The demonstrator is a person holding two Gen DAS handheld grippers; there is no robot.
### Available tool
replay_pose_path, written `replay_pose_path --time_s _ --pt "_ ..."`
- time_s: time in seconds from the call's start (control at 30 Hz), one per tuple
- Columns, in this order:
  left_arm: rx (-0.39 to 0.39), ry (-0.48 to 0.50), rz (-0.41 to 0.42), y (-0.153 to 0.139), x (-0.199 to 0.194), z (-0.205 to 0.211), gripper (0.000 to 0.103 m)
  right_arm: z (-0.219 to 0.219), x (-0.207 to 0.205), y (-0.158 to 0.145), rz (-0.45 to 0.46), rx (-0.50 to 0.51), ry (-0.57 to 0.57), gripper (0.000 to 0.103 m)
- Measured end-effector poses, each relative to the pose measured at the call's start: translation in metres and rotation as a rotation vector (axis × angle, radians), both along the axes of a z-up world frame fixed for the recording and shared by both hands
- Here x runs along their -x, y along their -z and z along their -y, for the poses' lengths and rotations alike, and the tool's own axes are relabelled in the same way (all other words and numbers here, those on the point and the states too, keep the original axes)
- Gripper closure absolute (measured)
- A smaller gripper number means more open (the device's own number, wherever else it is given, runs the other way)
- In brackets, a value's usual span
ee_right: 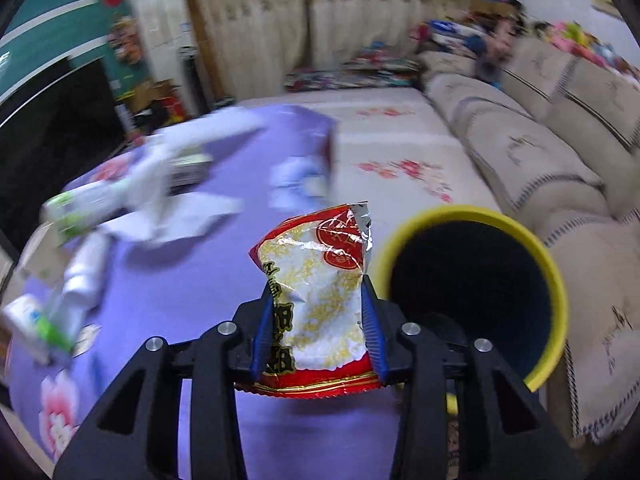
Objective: Collect trash
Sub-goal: 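Carry the snack bag over the yellow bin and open the right gripper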
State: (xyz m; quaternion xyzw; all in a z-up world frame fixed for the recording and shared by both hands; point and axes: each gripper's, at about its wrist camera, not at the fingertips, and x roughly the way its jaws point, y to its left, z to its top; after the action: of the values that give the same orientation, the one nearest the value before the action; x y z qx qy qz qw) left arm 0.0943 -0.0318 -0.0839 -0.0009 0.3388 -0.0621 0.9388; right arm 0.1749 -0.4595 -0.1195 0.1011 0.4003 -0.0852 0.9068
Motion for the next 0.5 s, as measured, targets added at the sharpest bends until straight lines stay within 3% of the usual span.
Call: replay_pose_path --time_s 0.33,0.5 --pt "-0.008 0.015 -0.035 0.01 -0.025 0.015 0.004 0.099 -0.022 0.058 -0.136 -0.012 0.207 0.056" --pt "-0.017 0.029 -0.051 0.015 -0.035 0.025 0.004 0.116 -0.02 0.071 -0.169 -0.027 0.258 0.04"
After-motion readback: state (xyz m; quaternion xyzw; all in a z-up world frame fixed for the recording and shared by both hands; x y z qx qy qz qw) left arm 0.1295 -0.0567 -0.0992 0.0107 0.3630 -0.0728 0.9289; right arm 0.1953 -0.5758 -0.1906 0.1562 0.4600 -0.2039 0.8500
